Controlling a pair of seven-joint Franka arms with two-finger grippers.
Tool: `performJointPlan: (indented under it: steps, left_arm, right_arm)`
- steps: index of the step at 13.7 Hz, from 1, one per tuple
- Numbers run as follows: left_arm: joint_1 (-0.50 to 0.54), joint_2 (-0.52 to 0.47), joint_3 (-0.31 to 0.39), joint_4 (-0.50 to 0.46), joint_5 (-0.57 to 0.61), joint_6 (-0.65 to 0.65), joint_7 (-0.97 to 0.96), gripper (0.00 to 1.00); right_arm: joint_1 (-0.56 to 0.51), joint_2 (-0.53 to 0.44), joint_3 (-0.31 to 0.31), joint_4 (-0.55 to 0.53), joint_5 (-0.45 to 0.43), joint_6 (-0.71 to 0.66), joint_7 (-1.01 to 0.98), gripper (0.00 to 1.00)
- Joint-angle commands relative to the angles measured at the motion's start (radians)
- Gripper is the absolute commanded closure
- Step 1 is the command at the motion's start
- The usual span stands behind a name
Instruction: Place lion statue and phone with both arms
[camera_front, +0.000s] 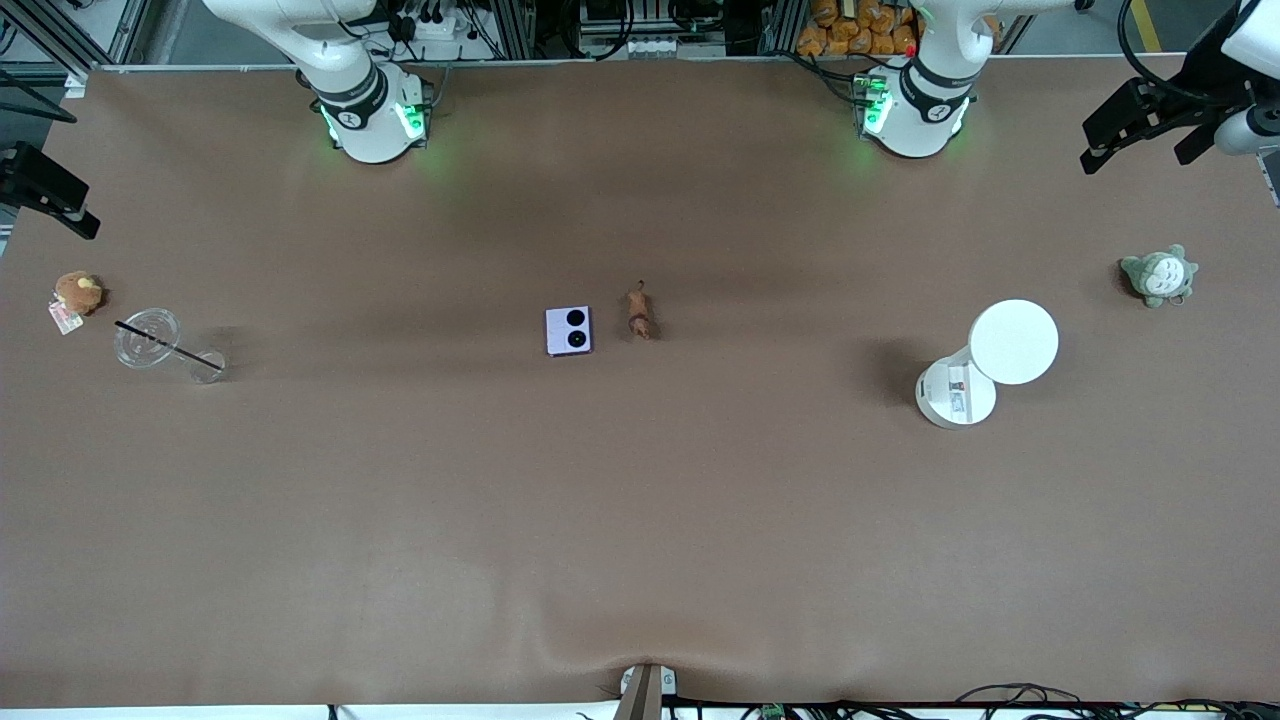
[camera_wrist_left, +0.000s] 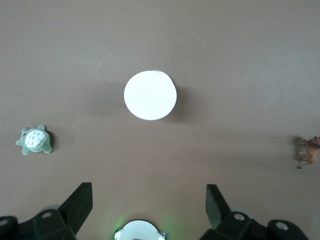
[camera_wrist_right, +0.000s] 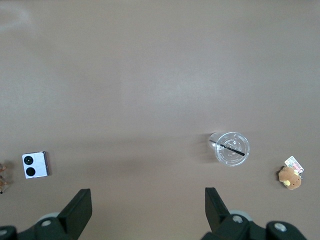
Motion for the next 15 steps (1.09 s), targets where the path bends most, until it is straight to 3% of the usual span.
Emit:
performJointPlan:
  steps: [1,15]
  left_arm:
    - [0.011,0.012,-0.001,0.030,-0.019,-0.032,0.018,0.00]
    - [0.008,0.044,-0.001,0.072,-0.021,-0.058,0.014,0.00]
  right_arm:
    - [-0.010,0.010,0.010,0.017,-0.013,-0.023,-0.007,0.00]
    - [-0.010,0.017,0.010,0.016,-0.013,-0.029,-0.001,0.00]
